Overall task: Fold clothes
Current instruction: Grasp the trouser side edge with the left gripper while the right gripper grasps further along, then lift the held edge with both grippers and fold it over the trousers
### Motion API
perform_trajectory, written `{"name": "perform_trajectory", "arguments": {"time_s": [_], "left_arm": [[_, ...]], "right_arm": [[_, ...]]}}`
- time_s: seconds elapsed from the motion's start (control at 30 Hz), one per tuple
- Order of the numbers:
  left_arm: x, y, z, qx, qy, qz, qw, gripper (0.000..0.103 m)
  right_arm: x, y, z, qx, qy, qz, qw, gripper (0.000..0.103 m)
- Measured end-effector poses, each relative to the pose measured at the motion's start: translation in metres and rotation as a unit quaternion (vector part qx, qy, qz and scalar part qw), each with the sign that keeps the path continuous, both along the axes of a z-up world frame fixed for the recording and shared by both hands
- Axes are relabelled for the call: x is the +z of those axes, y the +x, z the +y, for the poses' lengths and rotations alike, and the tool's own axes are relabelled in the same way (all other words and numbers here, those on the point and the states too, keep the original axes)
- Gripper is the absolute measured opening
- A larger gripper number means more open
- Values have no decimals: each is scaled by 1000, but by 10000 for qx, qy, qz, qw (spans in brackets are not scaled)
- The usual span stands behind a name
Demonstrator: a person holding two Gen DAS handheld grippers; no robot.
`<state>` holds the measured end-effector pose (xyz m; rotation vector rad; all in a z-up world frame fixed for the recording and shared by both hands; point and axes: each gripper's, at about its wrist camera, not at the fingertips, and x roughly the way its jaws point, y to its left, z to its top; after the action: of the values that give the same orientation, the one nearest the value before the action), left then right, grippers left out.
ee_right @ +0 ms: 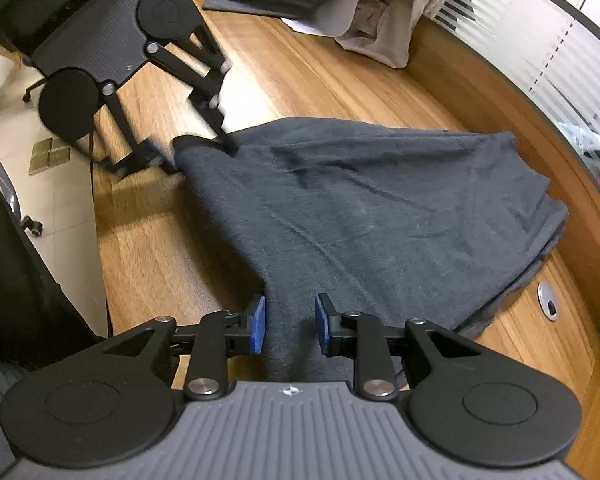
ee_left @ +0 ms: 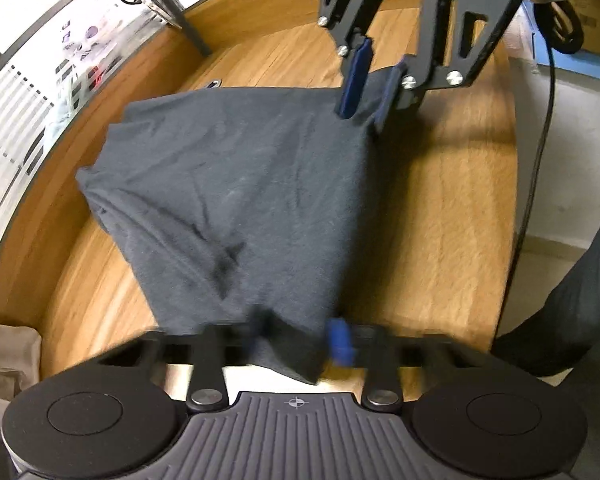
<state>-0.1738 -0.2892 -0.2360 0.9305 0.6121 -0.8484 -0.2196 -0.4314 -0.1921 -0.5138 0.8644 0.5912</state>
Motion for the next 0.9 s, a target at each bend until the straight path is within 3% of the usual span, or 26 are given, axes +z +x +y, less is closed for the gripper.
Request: {"name": "perform_trajectory", "arguments": {"time_s": [0.1, 0.37, 0.47, 0.6, 0.7, 0.9], "left_arm": [[14, 9, 0, 58, -193, 78, 9998, 13], [44, 36, -4, 344, -544, 328, 9974, 12], [50, 41, -5, 383, -570, 341, 9971, 11], [56, 42, -4, 416, -620, 346, 9966, 11], [60, 42, 0, 408, -672, 351, 9963, 11], [75, 34, 13, 311, -827, 283, 9957, 9]], "right_arm": [[-2, -3, -2, -54, 5, -18, 10000, 45], [-16, -5, -8, -243, -425, -123, 9987, 48], [-22, -6, -11, -314, -587, -163, 9977, 44], [-18, -4, -13, -385, -626, -253, 9970, 21], [-9, -2, -13, -476, -599, -333, 9965, 11], [20, -1, -13, -667, -420, -318, 9964, 7]]}}
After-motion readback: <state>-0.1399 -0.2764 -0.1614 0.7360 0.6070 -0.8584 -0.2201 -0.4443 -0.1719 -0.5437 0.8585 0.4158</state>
